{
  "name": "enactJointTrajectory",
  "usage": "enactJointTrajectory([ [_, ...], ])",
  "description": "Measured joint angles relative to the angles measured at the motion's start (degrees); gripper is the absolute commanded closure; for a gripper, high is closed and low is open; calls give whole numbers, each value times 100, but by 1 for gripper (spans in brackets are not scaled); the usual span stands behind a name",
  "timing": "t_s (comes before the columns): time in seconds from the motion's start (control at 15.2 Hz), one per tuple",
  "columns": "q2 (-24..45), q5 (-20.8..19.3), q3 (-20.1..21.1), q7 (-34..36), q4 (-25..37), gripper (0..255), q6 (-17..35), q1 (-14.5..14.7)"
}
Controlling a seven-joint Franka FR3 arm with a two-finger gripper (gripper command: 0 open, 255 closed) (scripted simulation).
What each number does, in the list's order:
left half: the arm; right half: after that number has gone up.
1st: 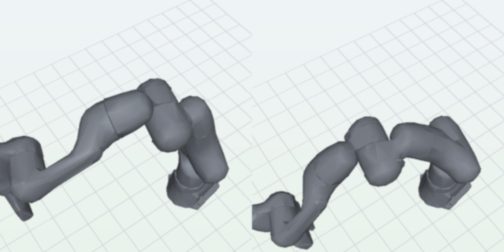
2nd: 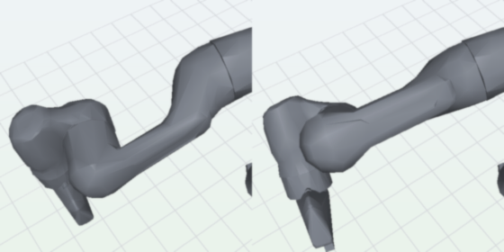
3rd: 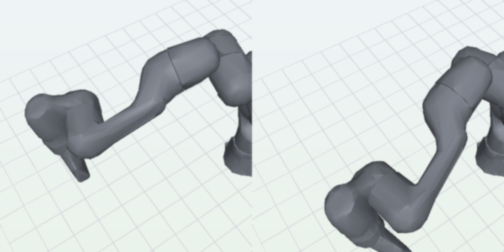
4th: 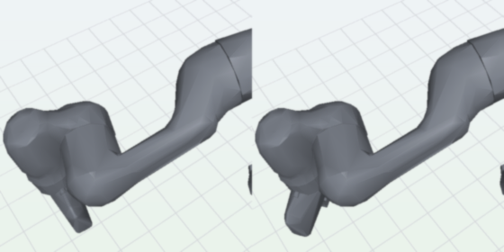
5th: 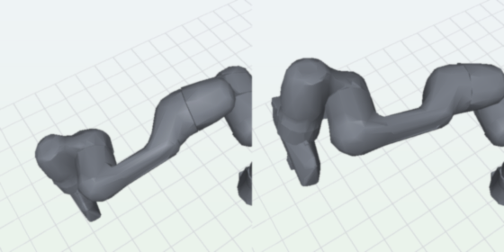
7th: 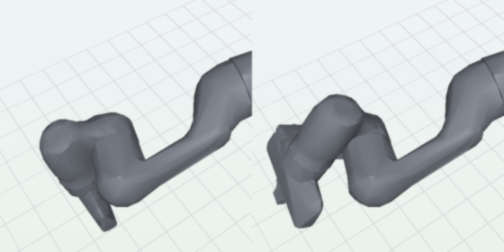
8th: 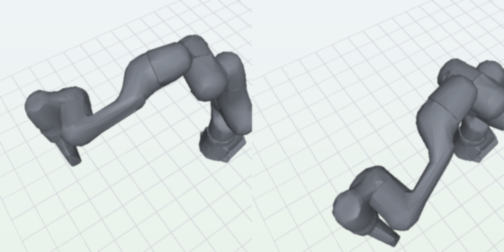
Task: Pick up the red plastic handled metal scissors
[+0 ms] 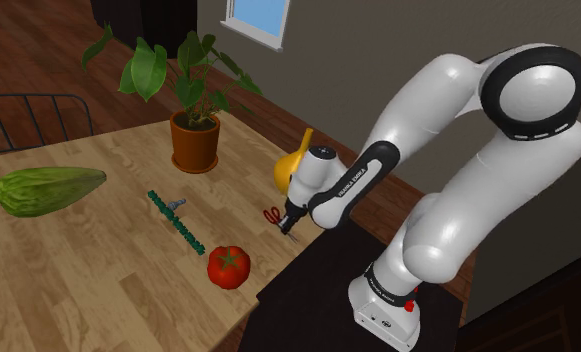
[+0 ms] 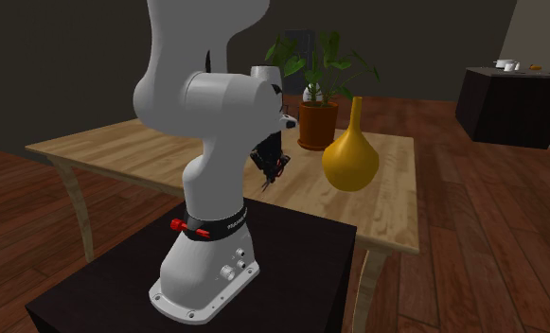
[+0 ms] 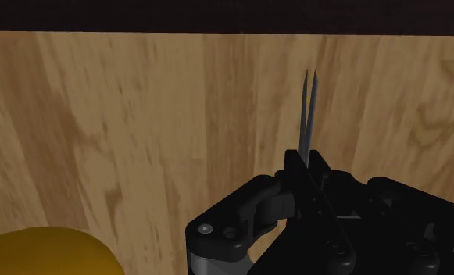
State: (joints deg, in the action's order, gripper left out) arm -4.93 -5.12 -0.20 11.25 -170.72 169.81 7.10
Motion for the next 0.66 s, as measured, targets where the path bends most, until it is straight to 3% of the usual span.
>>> enactJointTrajectory([
  [0.66, -1258, 212, -66, -170, -18, 255, -1240, 121],
])
